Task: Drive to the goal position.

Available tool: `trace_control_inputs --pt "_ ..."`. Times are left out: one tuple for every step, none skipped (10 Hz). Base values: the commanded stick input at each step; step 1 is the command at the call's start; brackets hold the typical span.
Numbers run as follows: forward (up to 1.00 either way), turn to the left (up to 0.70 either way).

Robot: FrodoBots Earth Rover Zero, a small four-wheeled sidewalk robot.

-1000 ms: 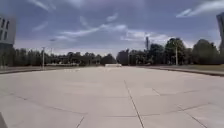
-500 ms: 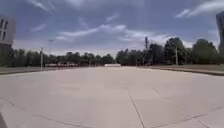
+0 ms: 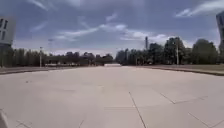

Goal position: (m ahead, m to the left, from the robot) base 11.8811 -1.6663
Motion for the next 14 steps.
trace_control_inputs --pt "0.53 0.03" --pt "0.53 0.00" --pt "0.53 0.00" --pt "0.53 0.00" --pt "0.53 0.00" --pt "0.53 0.00" --pt "0.53 0.00" --pt "0.53 0.00" --pt "0.53 0.00" --pt "0.53 0.00" --pt "0.53 0.00" --pt "0.53 0.00" --pt "0.53 0.00" --pt "0.53 0.00"
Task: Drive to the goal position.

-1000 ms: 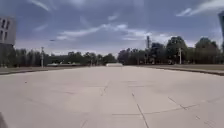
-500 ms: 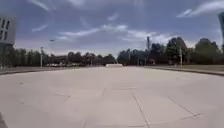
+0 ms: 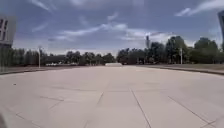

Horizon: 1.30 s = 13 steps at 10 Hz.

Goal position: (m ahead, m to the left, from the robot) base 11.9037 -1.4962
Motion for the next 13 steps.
trace_control_inputs --pt "0.53 0.00" --pt "0.53 0.00" --pt "0.53 0.00" --pt "0.53 0.00" --pt "0.53 0.00" --pt "0.53 0.00" --pt "0.53 0.00" --pt "0.53 0.00" --pt "0.53 0.00" --pt "0.53 0.00" --pt "0.53 0.00" --pt "0.53 0.00" --pt "0.53 0.00"
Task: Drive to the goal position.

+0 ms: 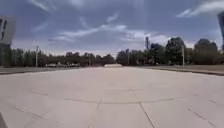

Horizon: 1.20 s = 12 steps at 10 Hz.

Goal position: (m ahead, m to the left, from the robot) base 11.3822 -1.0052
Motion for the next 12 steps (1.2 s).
trace_control_inputs --pt "0.53 0.00" --pt "0.53 0.00" --pt "0.53 0.00" --pt "0.53 0.00" --pt "0.53 0.00" --pt "0.53 0.00" --pt "0.53 0.00" --pt "0.53 0.00" --pt "0.53 0.00" --pt "0.53 0.00" --pt "0.53 0.00" --pt "0.53 0.00"
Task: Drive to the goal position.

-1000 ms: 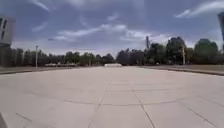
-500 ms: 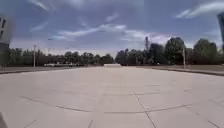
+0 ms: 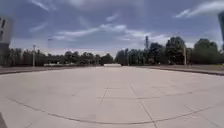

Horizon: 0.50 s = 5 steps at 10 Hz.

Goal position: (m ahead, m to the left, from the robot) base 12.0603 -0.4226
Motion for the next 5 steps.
trace_control_inputs --pt "0.53 0.00" --pt "0.53 0.00" --pt "0.53 0.00" --pt "0.53 0.00" --pt "0.53 0.00"
